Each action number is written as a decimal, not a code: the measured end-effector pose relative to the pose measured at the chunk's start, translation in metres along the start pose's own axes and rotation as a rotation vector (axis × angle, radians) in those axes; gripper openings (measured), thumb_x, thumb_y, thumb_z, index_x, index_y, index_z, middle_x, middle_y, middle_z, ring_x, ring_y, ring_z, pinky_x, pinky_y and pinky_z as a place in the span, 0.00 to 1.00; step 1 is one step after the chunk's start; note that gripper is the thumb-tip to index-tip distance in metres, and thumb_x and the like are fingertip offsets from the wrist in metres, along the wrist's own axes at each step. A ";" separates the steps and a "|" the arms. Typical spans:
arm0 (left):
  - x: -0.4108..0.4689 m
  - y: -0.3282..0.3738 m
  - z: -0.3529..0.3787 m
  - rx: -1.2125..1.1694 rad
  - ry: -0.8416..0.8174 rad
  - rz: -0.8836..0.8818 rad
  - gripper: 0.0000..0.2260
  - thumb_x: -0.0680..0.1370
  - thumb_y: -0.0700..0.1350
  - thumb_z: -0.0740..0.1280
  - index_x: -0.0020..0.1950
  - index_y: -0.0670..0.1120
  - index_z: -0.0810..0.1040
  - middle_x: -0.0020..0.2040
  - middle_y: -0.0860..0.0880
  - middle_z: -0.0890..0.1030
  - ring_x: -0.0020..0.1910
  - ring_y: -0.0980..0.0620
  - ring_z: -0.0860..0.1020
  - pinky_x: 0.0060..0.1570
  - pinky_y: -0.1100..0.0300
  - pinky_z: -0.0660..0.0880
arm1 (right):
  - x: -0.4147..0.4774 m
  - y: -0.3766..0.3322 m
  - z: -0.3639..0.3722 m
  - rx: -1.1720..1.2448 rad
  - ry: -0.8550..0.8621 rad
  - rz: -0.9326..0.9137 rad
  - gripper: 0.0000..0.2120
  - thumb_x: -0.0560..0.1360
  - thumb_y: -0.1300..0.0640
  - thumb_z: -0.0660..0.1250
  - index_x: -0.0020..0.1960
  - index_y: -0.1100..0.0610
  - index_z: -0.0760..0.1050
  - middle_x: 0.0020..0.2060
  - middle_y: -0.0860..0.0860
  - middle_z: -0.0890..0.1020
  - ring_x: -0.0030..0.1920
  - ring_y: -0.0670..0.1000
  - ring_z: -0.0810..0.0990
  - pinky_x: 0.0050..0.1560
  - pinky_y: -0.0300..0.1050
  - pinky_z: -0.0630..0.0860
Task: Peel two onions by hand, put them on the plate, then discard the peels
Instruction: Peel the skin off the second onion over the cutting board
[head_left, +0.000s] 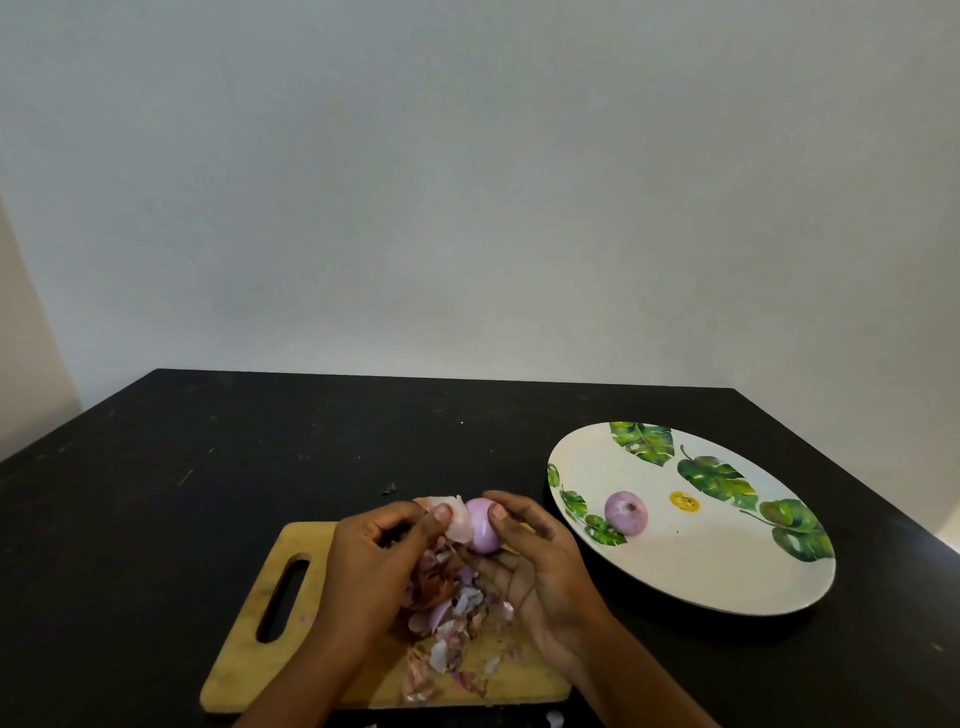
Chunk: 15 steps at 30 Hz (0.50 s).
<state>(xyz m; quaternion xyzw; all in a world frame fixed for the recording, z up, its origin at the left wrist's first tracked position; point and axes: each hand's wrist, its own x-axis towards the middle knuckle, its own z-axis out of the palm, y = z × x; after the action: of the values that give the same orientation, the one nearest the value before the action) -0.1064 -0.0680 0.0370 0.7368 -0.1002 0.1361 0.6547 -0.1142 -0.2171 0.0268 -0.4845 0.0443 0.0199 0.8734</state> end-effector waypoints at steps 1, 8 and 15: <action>0.000 0.001 0.000 -0.014 -0.007 0.005 0.05 0.71 0.44 0.69 0.38 0.44 0.84 0.37 0.49 0.84 0.38 0.53 0.82 0.40 0.57 0.78 | 0.000 -0.001 0.000 0.018 -0.005 0.009 0.13 0.71 0.60 0.68 0.54 0.63 0.79 0.48 0.62 0.84 0.48 0.59 0.85 0.45 0.48 0.82; 0.003 0.007 -0.007 -0.032 -0.022 0.081 0.06 0.70 0.44 0.69 0.37 0.45 0.84 0.36 0.49 0.84 0.37 0.54 0.81 0.43 0.61 0.76 | 0.005 -0.016 -0.008 0.235 0.150 0.019 0.18 0.72 0.55 0.67 0.57 0.66 0.76 0.48 0.64 0.82 0.43 0.57 0.84 0.35 0.43 0.82; 0.006 -0.009 -0.011 0.304 0.027 0.060 0.20 0.76 0.55 0.61 0.27 0.47 0.77 0.24 0.48 0.77 0.22 0.55 0.74 0.25 0.63 0.69 | 0.007 -0.018 -0.009 0.227 0.182 0.040 0.14 0.76 0.54 0.66 0.55 0.64 0.76 0.48 0.63 0.82 0.43 0.55 0.82 0.32 0.41 0.80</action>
<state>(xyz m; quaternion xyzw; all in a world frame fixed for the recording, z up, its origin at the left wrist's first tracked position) -0.0983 -0.0561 0.0323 0.8223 -0.0915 0.1790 0.5324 -0.1069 -0.2345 0.0370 -0.3815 0.1351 -0.0118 0.9144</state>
